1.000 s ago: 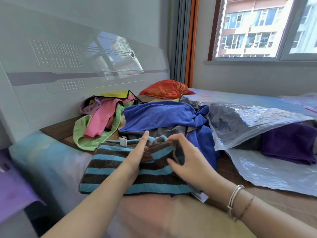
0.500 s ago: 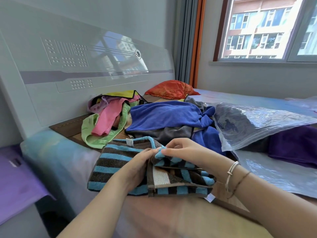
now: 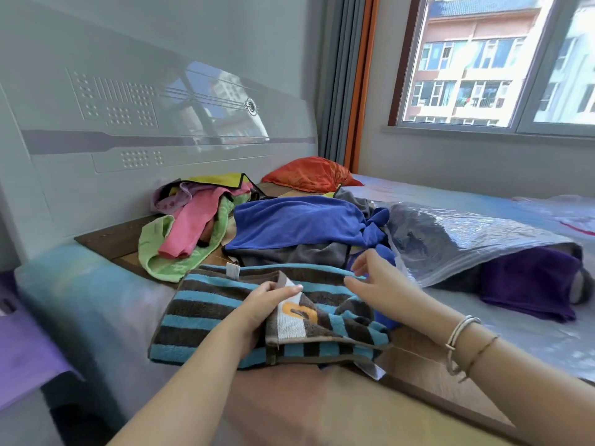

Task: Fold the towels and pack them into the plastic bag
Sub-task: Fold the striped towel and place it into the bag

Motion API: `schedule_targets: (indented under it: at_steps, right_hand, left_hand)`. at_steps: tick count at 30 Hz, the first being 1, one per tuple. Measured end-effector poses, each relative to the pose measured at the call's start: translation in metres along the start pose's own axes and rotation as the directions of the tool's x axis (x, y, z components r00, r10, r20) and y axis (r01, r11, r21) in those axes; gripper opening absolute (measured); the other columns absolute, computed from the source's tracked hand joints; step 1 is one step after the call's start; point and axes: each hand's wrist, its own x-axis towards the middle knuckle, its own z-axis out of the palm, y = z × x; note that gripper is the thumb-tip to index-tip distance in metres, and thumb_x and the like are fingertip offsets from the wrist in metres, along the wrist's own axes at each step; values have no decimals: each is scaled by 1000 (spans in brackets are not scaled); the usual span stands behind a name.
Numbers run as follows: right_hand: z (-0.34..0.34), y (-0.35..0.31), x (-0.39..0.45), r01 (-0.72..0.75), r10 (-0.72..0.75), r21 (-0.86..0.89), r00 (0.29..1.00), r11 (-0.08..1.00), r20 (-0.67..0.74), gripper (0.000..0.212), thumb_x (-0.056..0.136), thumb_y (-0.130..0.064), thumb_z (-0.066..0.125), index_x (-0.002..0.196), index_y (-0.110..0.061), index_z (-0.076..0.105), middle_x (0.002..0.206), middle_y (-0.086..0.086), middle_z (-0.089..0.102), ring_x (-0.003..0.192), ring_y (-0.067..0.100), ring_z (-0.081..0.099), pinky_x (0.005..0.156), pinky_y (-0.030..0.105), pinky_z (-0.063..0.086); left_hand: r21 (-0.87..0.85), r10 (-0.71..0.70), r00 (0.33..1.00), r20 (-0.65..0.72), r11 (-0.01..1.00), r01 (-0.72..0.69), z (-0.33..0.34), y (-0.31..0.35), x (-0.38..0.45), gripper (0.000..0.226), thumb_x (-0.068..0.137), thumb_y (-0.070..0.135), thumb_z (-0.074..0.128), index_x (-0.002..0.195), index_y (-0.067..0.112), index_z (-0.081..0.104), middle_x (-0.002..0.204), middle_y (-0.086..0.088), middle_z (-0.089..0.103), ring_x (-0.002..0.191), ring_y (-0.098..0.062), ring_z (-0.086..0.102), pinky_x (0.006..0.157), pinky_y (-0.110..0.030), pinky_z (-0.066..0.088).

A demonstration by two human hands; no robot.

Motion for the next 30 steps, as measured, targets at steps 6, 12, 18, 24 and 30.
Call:
schedule_targets:
  at_steps: [6,12,18,24,30]
  right_hand:
    - [22,22,-3,-358,364,138,931,923,-21,47,88,-33,58,121,-1,45,123,13,48,111,31,52,90,33,45]
    - [22,22,-30,-602,491,527,797,600,352,28,98,-31,46,112,-7,44,94,13,63,72,25,65,49,30,52]
    - [10,39,-49,-708,242,703,695,66,677,22,90,-22,43,87,-1,50,55,10,52,37,15,47,33,18,38]
    - [14,42,-54,-649,208,715,761,260,614,19,94,-26,54,80,-13,53,55,0,53,32,5,28,29,14,21]
    - [2,41,-64,-631,225,646,767,430,601,20,95,-27,55,103,-8,59,72,6,63,45,10,51,33,14,25]
  left_hand:
    - [8,-8,998,-67,1000,9,1,1,-1,16,90,18,65,101,8,60,88,-14,68,68,-22,66,57,-28,52]
    - [6,-16,992,-127,1000,17,-1,0,3,8,94,13,58,98,6,60,89,-20,68,69,-28,65,62,-34,53]
    - [82,13,983,-182,997,2,-1,-1,5,7,94,16,58,92,9,58,77,-14,66,62,-24,62,58,-31,51]
    - [77,1,988,-156,997,11,-1,0,3,8,93,18,60,97,10,60,95,-21,69,76,-31,65,81,-43,54]
    - [96,21,985,-174,995,-5,3,-1,2,15,93,20,60,103,10,64,99,-19,71,86,-32,66,87,-46,53]
